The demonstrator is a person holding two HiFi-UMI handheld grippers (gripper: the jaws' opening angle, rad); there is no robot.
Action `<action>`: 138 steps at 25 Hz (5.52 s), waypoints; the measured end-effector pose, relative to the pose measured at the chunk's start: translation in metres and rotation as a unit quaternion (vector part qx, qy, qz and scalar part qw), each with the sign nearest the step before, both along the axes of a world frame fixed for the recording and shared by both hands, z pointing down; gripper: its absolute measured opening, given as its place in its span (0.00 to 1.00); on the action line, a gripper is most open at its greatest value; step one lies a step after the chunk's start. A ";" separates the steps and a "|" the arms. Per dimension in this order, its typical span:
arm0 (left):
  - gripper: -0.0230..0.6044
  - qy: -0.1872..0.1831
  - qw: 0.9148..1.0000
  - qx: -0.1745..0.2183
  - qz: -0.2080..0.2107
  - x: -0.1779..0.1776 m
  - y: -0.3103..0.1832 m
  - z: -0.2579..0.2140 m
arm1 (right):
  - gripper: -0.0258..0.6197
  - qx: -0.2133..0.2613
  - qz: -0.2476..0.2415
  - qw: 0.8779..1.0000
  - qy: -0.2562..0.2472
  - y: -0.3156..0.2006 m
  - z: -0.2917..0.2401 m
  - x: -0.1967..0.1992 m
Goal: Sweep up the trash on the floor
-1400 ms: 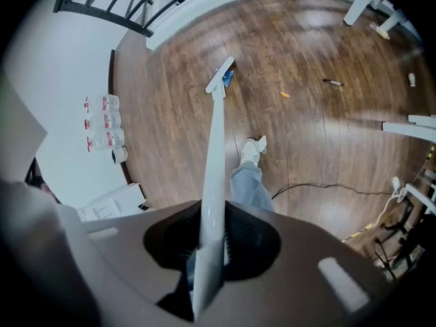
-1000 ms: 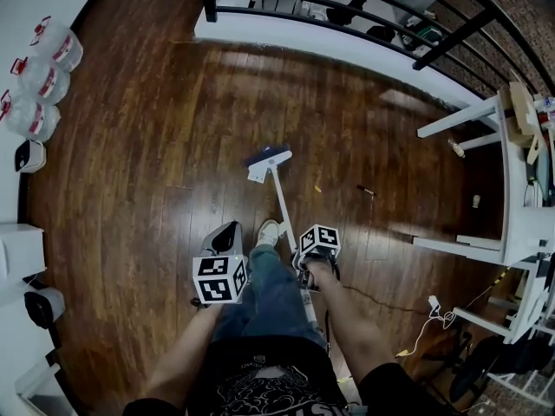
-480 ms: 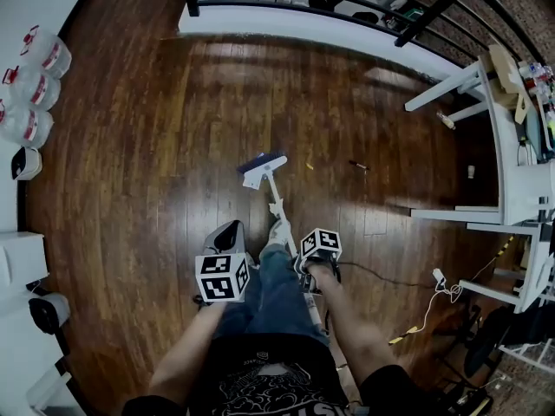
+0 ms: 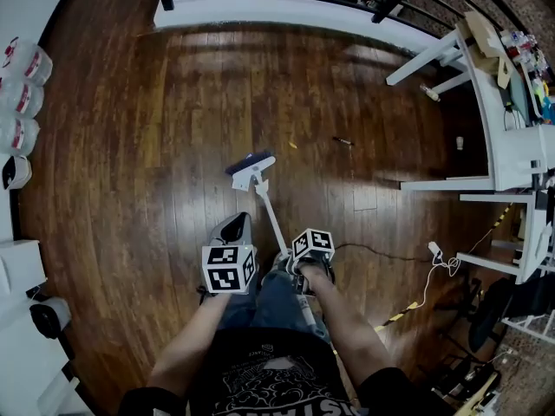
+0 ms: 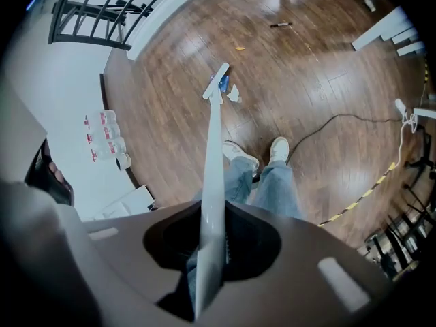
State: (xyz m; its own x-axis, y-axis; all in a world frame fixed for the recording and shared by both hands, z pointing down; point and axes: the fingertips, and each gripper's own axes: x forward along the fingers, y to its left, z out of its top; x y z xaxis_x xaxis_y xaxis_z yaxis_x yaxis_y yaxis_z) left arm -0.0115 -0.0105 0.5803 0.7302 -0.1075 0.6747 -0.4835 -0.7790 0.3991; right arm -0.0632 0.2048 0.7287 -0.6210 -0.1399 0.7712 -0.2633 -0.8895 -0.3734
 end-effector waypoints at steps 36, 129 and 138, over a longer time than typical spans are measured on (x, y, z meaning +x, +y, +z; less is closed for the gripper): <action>0.04 0.015 0.997 0.014 0.078 0.054 0.098 -0.028 | 0.14 0.148 0.155 0.975 0.056 0.008 -0.063 0.064; 0.04 -0.006 0.984 0.027 0.175 0.223 0.020 0.001 | 0.13 0.049 0.367 0.925 -0.089 -0.064 0.021 0.166; 0.04 0.005 0.988 0.024 0.153 0.171 0.001 0.002 | 0.13 0.041 0.331 0.938 -0.090 -0.069 0.021 0.117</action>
